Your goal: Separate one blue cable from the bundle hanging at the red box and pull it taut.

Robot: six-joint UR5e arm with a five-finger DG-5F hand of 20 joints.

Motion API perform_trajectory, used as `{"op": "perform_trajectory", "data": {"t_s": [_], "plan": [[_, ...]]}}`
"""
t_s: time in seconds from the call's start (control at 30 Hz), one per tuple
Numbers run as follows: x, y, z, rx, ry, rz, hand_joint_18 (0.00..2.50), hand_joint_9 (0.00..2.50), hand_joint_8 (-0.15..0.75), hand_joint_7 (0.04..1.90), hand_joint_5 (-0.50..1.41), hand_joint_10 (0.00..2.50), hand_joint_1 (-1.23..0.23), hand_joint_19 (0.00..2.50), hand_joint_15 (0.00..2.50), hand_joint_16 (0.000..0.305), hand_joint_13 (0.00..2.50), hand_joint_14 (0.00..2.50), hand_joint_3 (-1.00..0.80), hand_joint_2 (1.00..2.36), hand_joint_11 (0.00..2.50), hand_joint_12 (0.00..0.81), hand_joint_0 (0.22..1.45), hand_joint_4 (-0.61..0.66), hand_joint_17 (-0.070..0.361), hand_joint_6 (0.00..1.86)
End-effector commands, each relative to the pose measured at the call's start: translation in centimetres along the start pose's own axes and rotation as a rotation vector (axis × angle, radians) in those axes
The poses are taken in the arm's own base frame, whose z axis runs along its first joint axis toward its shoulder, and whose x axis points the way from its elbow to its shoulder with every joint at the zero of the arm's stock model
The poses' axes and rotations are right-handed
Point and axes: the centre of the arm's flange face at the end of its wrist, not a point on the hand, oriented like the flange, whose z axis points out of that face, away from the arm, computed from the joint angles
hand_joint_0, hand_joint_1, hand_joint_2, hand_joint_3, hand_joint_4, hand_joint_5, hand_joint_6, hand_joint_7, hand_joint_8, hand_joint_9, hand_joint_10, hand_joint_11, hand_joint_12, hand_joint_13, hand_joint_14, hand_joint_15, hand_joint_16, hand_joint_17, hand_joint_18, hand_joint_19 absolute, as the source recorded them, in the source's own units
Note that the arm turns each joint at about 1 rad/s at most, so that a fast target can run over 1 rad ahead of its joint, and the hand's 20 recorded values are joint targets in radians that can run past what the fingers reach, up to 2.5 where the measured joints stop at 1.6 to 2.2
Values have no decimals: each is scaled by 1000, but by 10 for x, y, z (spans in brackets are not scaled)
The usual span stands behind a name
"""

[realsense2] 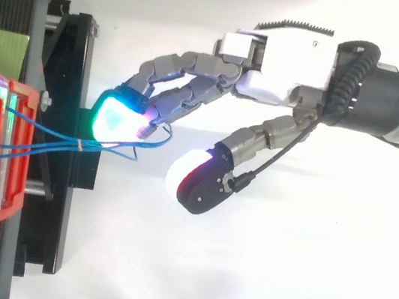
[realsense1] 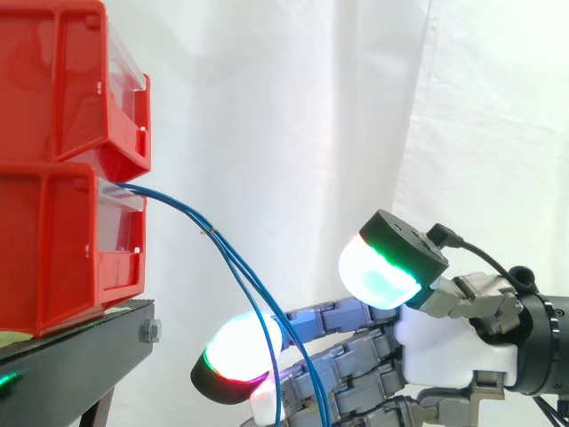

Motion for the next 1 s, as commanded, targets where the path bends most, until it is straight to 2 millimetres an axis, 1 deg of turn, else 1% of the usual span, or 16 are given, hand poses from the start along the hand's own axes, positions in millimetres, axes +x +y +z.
{"op": "perform_trajectory", "data": {"t_s": [0.0,0.33,0.47,0.67,0.97], "plan": [[-3,2,1,-3,-2,1,644,678,342,889,-158,11,-748,36,123,32,572,4,-493,1000,278,254,544,380,73,503],[-9,5,3,-10,-8,3,652,718,342,913,-146,9,-729,56,131,32,595,5,-467,1003,302,255,560,392,72,503],[-6,17,11,-30,18,4,654,721,342,913,-145,9,-729,65,133,32,602,5,-469,1003,303,256,565,394,72,503],[0,19,14,-41,33,20,654,726,343,921,-143,9,-732,71,141,32,605,5,-466,1003,312,259,570,392,72,503],[3,21,15,-54,38,33,654,736,349,934,-139,9,-741,80,157,32,616,5,-458,1003,312,263,576,397,72,504]]}}
